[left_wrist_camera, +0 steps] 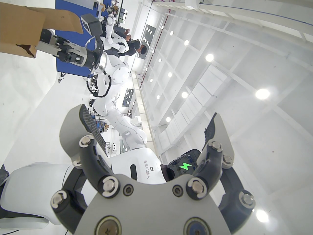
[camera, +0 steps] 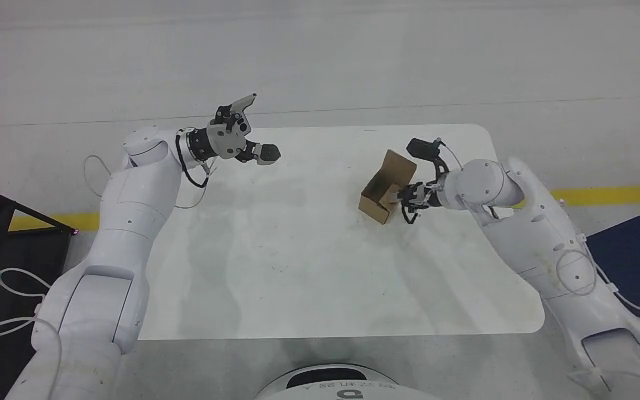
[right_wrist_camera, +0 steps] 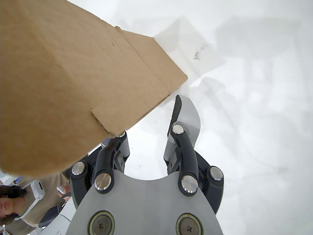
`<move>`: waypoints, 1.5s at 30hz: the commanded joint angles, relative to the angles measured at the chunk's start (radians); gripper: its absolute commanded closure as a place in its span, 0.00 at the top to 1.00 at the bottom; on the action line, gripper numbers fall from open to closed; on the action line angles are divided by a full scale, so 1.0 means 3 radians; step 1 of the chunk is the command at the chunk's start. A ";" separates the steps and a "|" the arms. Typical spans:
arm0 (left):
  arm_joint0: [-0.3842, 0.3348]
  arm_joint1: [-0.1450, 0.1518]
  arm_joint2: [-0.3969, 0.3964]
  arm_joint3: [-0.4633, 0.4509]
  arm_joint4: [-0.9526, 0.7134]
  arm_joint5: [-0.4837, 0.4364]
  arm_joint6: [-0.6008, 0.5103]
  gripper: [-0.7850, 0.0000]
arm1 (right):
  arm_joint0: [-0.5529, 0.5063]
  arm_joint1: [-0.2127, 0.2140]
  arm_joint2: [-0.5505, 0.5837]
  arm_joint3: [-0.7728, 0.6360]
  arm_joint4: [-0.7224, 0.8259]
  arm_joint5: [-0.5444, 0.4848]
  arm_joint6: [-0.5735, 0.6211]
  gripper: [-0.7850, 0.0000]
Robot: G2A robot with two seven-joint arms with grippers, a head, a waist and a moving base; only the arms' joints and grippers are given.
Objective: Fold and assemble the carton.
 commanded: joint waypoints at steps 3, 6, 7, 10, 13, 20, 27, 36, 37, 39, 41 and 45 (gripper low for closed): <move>0.0000 0.0000 0.0000 0.0000 0.0000 0.0000 0.0000 1.00 | 0.0027 -0.0025 -0.0096 -0.0050 -0.0152 0.0211 -0.0030 0.48; 0.0000 0.0000 0.0000 0.0000 0.0000 0.0000 0.0000 1.00 | 0.0052 -0.0040 -0.0140 -0.0068 -0.0216 0.0288 -0.0040 0.46; 0.0000 0.0000 0.0000 0.0000 0.0000 0.0000 0.0000 1.00 | 0.0060 -0.0044 -0.0156 -0.0077 -0.0252 0.0320 -0.0038 0.45; 0.0000 0.0000 0.0000 0.0000 0.0000 0.0000 0.0000 1.00 | 0.0078 -0.0056 -0.0201 -0.0115 -0.0345 0.0432 -0.0028 0.38; 0.0000 0.0000 0.0000 0.0000 0.0000 0.0000 0.0000 1.00 | 0.0086 -0.0068 -0.0257 -0.0167 -0.0458 0.0523 -0.0021 0.18; 0.0000 0.0000 0.0000 0.0000 0.0000 0.0000 0.0000 1.00 | 0.0098 -0.0079 -0.0312 -0.0414 -0.0706 0.0747 0.0033 0.00; 0.0000 0.0000 0.0000 0.0000 0.0000 0.0000 0.0000 1.00 | 0.0111 -0.0064 -0.0351 -0.0625 -0.1115 0.0960 0.0150 0.00; 0.0000 0.0000 0.0000 0.0000 0.0000 0.0000 0.0000 1.00 | 0.0350 -0.0174 -0.0592 -0.0322 -0.1050 0.0922 0.0188 0.33; 0.0000 0.0000 0.0000 0.0000 0.0000 0.0000 0.0000 1.00 | 0.0373 -0.0187 -0.0609 -0.0326 -0.1030 0.0910 0.0198 0.50; 0.0000 0.0000 0.0000 0.0000 0.0000 0.0000 0.0000 1.00 | 0.0386 -0.0202 -0.0588 -0.0349 -0.0960 0.0850 0.0157 0.71; 0.0000 0.0000 0.0000 0.0000 0.0000 0.0000 0.0000 1.00 | 0.0353 -0.0202 -0.0487 -0.0370 -0.0789 0.0739 0.0083 0.75; 0.0000 0.0000 0.0000 0.0000 0.0000 0.0000 0.0000 1.00 | 0.0177 -0.0184 -0.0180 -0.0355 -0.0244 0.0392 -0.0129 0.82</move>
